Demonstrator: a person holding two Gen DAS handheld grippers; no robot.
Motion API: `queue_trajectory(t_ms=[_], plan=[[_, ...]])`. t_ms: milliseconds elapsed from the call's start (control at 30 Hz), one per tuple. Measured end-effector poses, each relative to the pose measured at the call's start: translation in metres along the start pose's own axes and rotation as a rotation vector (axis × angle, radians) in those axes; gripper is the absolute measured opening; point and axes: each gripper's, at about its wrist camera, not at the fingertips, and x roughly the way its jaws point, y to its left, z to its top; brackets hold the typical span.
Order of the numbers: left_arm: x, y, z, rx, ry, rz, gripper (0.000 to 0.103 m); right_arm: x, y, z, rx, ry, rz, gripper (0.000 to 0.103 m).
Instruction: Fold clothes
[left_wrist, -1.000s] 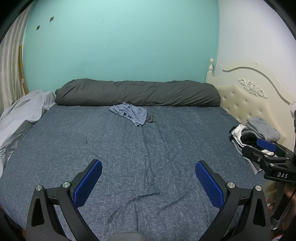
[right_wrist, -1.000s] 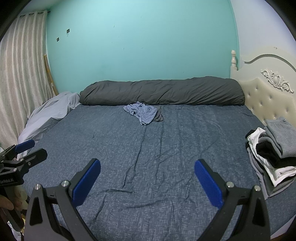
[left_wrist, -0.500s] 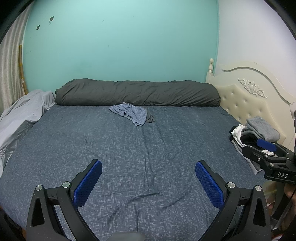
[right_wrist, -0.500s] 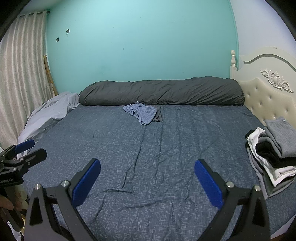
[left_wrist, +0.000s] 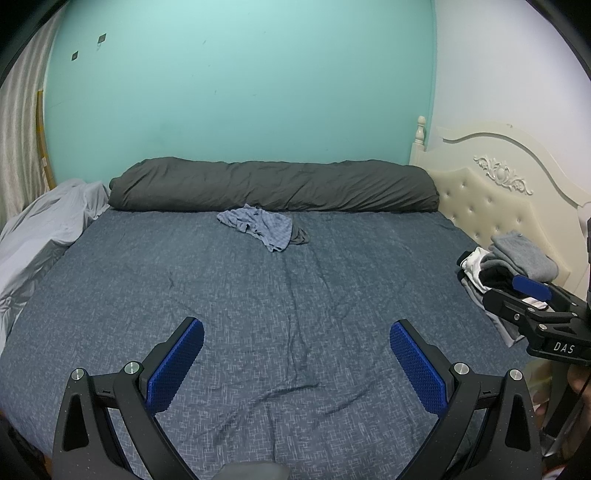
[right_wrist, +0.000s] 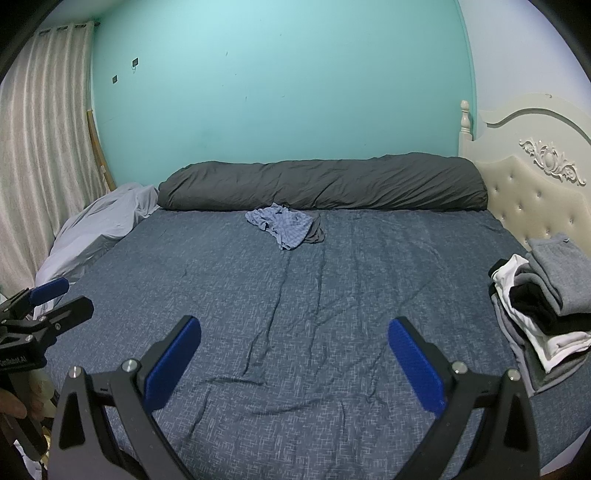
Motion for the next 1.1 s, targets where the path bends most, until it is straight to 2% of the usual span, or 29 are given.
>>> queue_trajectory(t_ms=[1100], plan=[[0.0031, 0.0009, 0.0034, -0.002, 0.001, -0.007, 0.103, 0.0026, -0.0027, 0.0015, 0.003, 0.002, -0.001, 0.102]])
